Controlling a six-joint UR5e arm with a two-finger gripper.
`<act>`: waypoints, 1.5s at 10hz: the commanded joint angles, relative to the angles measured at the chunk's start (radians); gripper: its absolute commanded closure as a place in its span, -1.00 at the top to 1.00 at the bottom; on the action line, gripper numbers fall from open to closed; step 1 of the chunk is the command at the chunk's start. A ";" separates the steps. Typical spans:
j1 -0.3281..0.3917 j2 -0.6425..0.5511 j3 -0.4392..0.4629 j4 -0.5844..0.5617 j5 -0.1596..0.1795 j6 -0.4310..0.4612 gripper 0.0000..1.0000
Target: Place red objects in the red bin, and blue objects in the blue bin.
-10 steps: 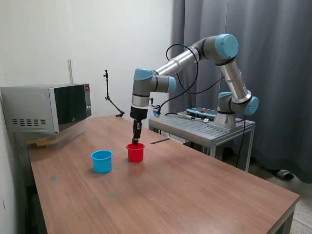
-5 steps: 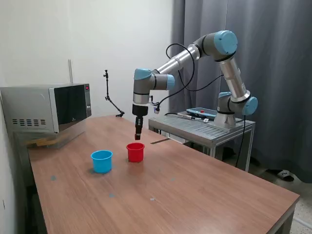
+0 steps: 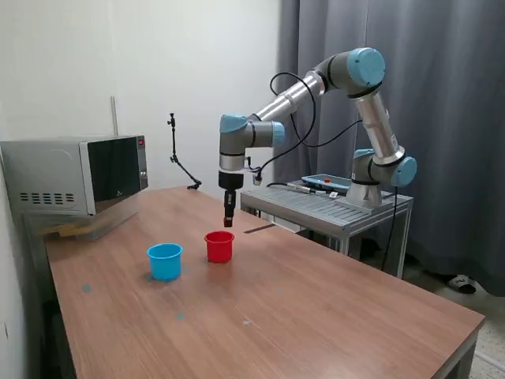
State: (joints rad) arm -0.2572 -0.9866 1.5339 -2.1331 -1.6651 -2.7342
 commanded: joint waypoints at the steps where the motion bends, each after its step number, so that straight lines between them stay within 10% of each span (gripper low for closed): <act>1: -0.007 -0.001 0.012 -0.001 0.002 0.001 -1.00; 15: -0.013 0.037 -0.026 -0.014 0.005 -0.002 -1.00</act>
State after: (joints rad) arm -0.2699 -0.9555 1.5089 -2.1475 -1.6602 -2.7366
